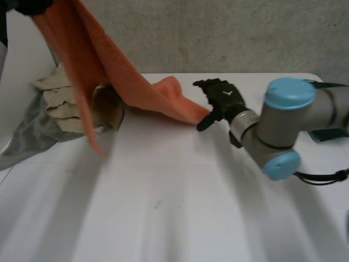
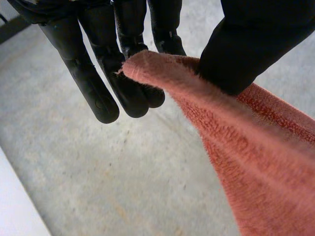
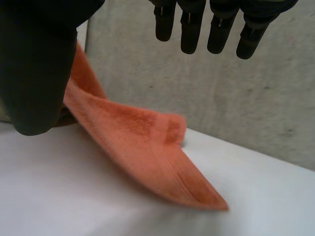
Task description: Fold the laundry.
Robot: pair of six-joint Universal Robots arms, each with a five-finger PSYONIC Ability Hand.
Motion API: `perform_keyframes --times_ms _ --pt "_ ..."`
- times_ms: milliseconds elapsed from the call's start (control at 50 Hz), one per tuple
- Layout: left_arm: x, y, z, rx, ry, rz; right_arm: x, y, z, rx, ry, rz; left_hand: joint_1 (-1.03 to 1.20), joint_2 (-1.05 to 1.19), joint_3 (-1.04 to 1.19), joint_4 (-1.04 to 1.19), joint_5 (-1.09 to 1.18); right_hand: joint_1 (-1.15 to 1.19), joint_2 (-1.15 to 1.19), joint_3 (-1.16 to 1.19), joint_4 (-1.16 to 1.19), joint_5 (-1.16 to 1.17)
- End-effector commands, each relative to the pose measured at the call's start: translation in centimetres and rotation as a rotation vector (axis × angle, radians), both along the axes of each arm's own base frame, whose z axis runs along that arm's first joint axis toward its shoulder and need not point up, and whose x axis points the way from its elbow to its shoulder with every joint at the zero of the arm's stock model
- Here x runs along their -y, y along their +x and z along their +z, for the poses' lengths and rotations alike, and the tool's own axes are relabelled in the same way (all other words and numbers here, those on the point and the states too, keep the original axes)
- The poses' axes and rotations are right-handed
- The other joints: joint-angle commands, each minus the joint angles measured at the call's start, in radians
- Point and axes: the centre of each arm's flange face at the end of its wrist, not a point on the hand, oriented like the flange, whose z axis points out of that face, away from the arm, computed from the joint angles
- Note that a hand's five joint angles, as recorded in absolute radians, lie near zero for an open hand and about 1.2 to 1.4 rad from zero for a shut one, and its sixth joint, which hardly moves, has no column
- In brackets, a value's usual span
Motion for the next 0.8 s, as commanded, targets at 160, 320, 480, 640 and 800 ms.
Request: perform_keyframes --times_ms 160,320,480,640,800 --pt "-3.5 -0.2 3.9 -0.049 -0.092 -0.06 -2.7 5.8 -7.0 -0.031 0.074 0.074 0.268 0.198 0.203 0.195 0.229 0.218 0.197 0.231 0.234 0.24" --pt "-3.0 -0.5 3.4 -0.036 -0.071 -0.059 -2.0 3.5 -0.7 0.036 0.028 0.025 0.268 0.198 0.203 0.195 0.229 0.221 0.2 0.234 0.237 0.243" --pt "-2.9 -0.4 3.4 -0.029 -0.065 -0.057 -2.9 -2.9 -1.0 -0.111 0.16 -0.03 0.268 0.198 0.203 0.195 0.229 0.209 0.188 0.222 0.225 0.231" --pt "-3.2 -0.4 4.0 -0.036 -0.08 -0.058 -6.8 -4.6 -5.1 -0.146 0.358 -0.031 0.268 0.198 0.203 0.195 0.229 0.207 0.185 0.219 0.222 0.228" --pt "-3.4 -0.3 4.8 -0.049 -0.101 -0.059 -9.2 -1.7 -5.1 0.054 0.453 0.007 0.268 0.198 0.203 0.195 0.229 0.201 0.18 0.214 0.217 0.222"
